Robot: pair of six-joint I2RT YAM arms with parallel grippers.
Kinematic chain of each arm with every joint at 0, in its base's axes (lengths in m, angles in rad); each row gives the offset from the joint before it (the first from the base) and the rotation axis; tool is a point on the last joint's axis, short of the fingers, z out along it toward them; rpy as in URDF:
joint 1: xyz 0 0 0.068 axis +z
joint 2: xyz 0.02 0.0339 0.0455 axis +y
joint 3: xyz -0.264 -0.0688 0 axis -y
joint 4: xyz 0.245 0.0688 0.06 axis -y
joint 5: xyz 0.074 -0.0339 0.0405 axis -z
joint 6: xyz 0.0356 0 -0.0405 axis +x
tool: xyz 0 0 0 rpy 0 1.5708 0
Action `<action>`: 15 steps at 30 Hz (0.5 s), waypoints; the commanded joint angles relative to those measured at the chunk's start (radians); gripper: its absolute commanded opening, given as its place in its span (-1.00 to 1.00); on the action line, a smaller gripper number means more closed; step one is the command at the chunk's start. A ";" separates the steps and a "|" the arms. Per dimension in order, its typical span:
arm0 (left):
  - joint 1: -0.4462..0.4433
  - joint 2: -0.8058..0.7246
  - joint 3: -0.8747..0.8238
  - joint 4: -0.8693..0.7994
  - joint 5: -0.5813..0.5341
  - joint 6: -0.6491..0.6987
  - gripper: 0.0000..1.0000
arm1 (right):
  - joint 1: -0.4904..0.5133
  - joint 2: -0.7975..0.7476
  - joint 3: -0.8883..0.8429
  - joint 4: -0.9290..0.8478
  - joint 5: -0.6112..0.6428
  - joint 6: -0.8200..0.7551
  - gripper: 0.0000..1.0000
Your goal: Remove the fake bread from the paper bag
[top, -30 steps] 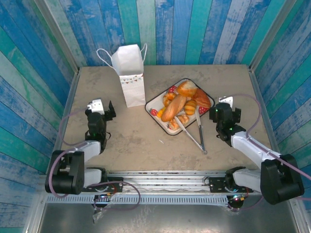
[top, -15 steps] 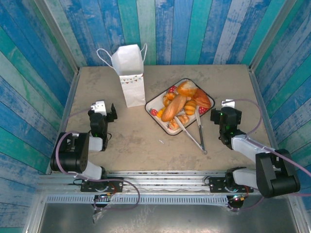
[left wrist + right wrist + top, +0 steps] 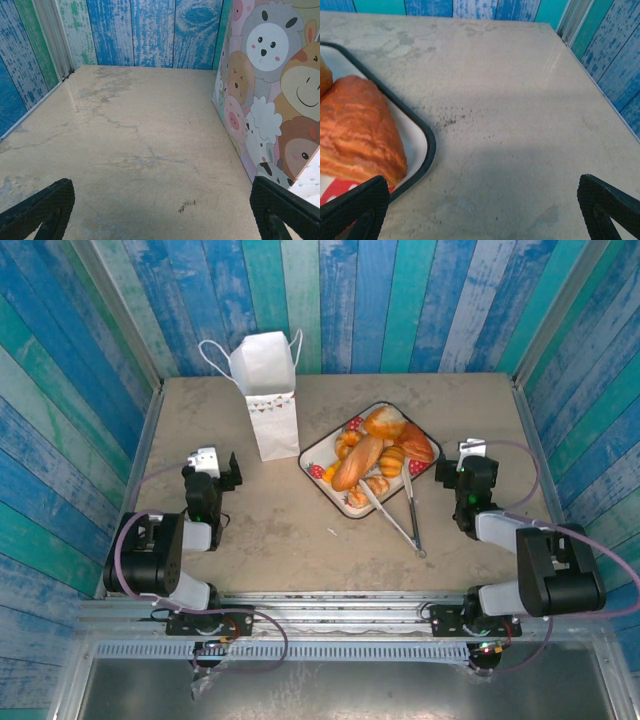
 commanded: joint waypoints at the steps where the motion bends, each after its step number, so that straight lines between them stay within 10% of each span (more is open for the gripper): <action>1: 0.003 0.015 0.015 0.020 0.005 0.000 0.88 | -0.023 0.056 -0.016 0.164 -0.053 0.014 1.00; 15: 0.003 0.016 0.015 0.021 0.006 0.000 0.88 | -0.023 0.121 -0.012 0.204 -0.167 -0.037 1.00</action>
